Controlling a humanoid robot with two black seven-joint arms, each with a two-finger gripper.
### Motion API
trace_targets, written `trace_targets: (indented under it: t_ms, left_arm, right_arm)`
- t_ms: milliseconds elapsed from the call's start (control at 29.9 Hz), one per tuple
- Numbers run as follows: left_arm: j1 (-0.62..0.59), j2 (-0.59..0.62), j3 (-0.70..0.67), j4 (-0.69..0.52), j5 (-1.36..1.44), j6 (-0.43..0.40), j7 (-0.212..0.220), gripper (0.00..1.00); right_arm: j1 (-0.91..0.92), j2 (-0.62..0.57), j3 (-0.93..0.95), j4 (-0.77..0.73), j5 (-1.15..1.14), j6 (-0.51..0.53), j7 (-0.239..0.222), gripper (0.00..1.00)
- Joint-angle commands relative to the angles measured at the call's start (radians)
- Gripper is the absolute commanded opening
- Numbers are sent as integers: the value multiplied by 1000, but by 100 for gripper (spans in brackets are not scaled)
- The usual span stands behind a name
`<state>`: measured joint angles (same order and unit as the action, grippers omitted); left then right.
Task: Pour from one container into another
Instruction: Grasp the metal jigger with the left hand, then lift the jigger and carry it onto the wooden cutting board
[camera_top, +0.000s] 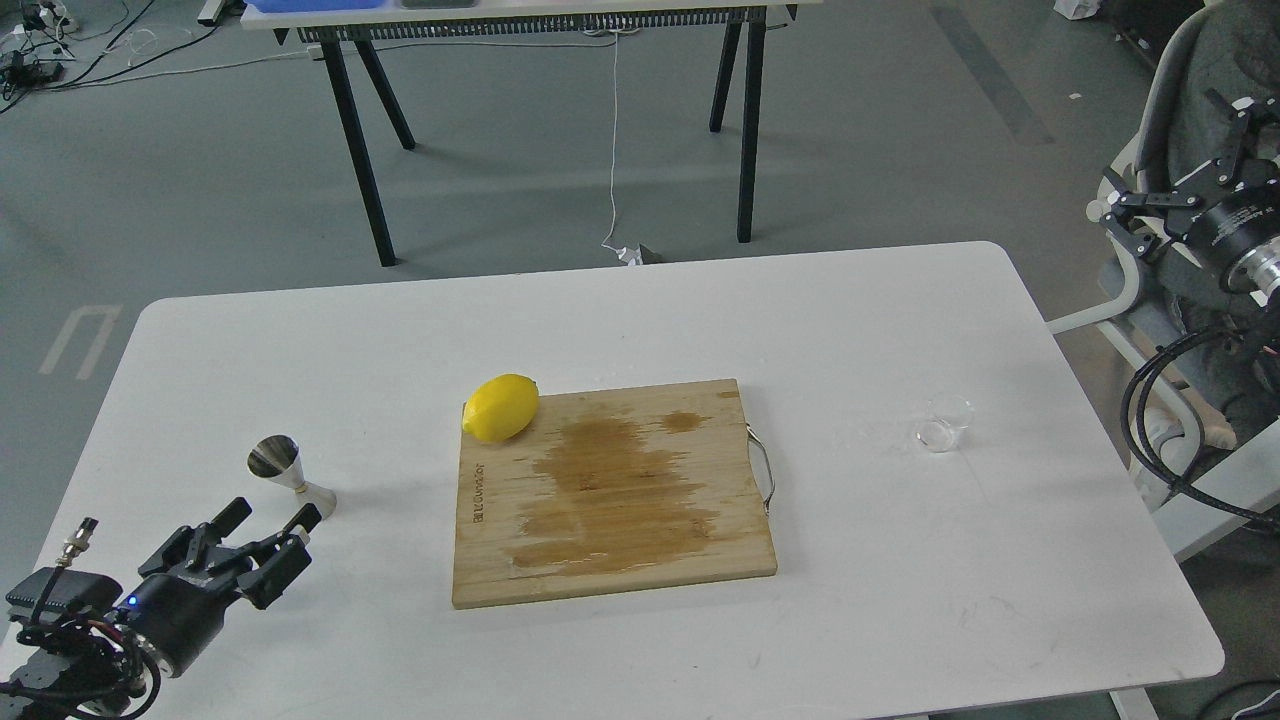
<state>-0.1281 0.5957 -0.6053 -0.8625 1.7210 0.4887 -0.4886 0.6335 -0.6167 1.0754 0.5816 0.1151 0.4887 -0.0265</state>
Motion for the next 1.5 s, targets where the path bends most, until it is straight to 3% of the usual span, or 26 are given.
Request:
trace_targets:
  t_ms: [0,368,601,802,1103,1236,1470]
  left_arm:
    - [-31,-23,19,34,-1,0,0,99]
    - [-97,-109,36,152,-6,0,0,99]
    - [-142,-165,38,246,-8,0,0,92]
    - [-189,-234,38,370,-4,0,0,72]
    - [-251,-306,59,511,-17,0,0,11]
    - [-271,-303,56,511,-18,0,0,5]
    - [-373,-249,50,499,-23,0,0,3]
  right_arm:
    - [-1,0,0,1,0,0,0,99]
    - [-3,-11,1,6,0,0,-1,99]
    - [-5,-14,1,6,0,0,-1,99]
    - [-11,-15,1,6,2,0,-1,99]
    - [-20,-24,1,6,0,0,-1,99]
    - [-26,-24,1,7,2,0,-1,99]
    - [-26,-24,1,6,2,0,0,99]
